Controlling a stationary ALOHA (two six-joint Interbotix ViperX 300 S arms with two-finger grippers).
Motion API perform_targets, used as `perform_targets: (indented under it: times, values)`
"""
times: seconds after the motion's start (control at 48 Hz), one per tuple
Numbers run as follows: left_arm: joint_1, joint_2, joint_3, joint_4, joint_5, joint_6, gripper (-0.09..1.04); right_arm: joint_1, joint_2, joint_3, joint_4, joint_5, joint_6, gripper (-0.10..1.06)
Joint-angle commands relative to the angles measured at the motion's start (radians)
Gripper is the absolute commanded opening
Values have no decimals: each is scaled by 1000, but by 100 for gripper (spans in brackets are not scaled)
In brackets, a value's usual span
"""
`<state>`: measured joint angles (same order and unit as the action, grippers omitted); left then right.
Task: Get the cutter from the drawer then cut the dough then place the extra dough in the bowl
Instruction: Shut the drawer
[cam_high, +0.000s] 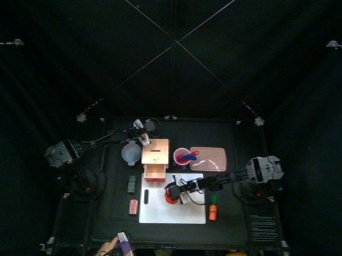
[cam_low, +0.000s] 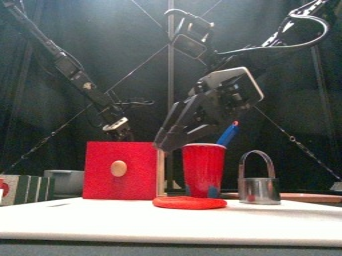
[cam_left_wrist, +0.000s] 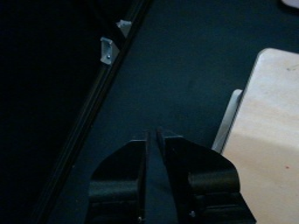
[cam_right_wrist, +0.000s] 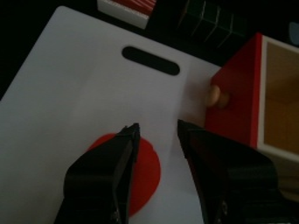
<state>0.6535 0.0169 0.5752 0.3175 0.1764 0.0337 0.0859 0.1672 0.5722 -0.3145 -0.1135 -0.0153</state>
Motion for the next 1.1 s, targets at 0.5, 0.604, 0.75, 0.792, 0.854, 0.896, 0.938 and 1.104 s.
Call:
perform_targets:
  times: [0.5, 0.604, 0.75, 0.792, 0.854, 0.896, 0.938, 1.104]
  values:
    - [-29, 46, -46, -12, 28, 38, 59, -57, 153, -202, -51, -5, -6, 77]
    - [-29, 58, -49, -12, 28, 38, 59, -72, 161, -213, -61, -3, -3, 77]
    - [-31, 61, -54, -8, 28, 40, 59, -98, 169, -224, -63, -5, -3, 77]
    - [-31, 63, -54, -6, 28, 40, 59, -104, 170, -227, -64, -3, -3, 77]
    - [-29, 63, -55, -2, 28, 40, 59, -115, 173, -229, -63, -3, -6, 77]
    - [-31, 61, -54, 0, 28, 40, 59, -123, 173, -229, -64, -5, -8, 77]
    - [-29, 63, -52, 2, 25, 40, 59, -130, 173, -232, -67, -5, -6, 77]
    - [-29, 63, -51, 6, 21, 40, 59, -166, 175, -247, -78, -3, -6, 77]
